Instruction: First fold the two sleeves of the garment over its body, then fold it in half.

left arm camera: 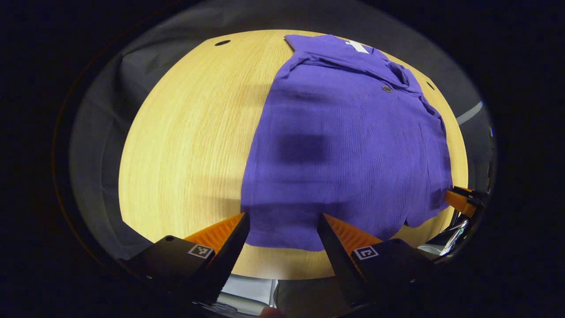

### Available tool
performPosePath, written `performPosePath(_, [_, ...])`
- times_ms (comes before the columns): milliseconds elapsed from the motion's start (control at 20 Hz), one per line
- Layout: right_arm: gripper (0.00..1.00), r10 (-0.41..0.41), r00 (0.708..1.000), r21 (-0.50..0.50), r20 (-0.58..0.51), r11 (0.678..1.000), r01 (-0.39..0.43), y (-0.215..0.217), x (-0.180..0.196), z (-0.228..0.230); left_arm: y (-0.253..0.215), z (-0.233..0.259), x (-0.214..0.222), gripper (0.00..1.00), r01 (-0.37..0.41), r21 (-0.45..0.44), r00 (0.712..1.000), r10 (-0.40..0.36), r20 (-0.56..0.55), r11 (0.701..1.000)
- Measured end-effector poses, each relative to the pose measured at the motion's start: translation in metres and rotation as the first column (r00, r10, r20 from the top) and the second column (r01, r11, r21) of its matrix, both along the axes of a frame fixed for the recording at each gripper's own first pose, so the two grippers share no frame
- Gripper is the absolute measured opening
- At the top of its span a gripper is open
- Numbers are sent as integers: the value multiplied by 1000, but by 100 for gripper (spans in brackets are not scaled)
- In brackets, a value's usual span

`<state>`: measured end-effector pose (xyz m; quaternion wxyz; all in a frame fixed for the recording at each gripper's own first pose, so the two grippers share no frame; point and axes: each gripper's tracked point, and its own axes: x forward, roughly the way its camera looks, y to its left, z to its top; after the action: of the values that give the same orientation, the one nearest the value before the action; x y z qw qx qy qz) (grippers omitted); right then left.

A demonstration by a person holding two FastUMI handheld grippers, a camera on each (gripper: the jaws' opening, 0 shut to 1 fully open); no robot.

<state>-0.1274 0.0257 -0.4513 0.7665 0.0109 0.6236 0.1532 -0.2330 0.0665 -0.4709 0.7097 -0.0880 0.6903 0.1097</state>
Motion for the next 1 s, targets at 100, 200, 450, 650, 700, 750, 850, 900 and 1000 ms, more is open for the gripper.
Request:
performPosePath(100, [97, -16, 999, 3, -32, 1000, 16, 1, -4, -5, 2, -6, -3, 99, -10, 0, 1000, 10, -18, 1000])
performPosePath(200, [97, -18, 999, 0, -43, 1000, 18, 1, -5, -8, 4, -7, 3, 99, 4, 3, 1000, -3, -20, 1000])
performPosePath(450, [91, 31, 998, -75, -46, 997, -34, -4, -3, -13, 2, -18, 9, 99, 8, 1, 997, -8, -76, 1000])
performPosePath(650, [78, 35, 998, -81, -55, 996, -40, -2, 1, -13, 5, -14, 8, 88, 18, -5, 995, -19, -99, 1000])
performPosePath(700, [68, 31, 998, -74, -59, 997, -36, 0, 1, -13, 5, -13, 9, 82, 21, -10, 995, -22, -97, 1000])
performPosePath(750, [52, 29, 998, -79, -61, 996, -33, -2, 1, -14, 5, -11, 10, 67, 26, -9, 995, -26, -96, 1000])
performPosePath(850, [39, 6, 998, -48, -68, 999, -9, 0, 0, -13, 3, -11, 8, 40, 25, -10, 995, -26, -96, 1000])
performPosePath(900, [21, -23, 997, -34, -68, 999, 20, 0, 2, -13, 4, -11, 8, 32, 21, -5, 995, -21, -93, 1000])
performPosePath(1000, [6, -57, 996, -11, -75, 998, 56, 4, 4, -13, 4, -10, 9, 14, 28, -16, 996, -30, -86, 999])
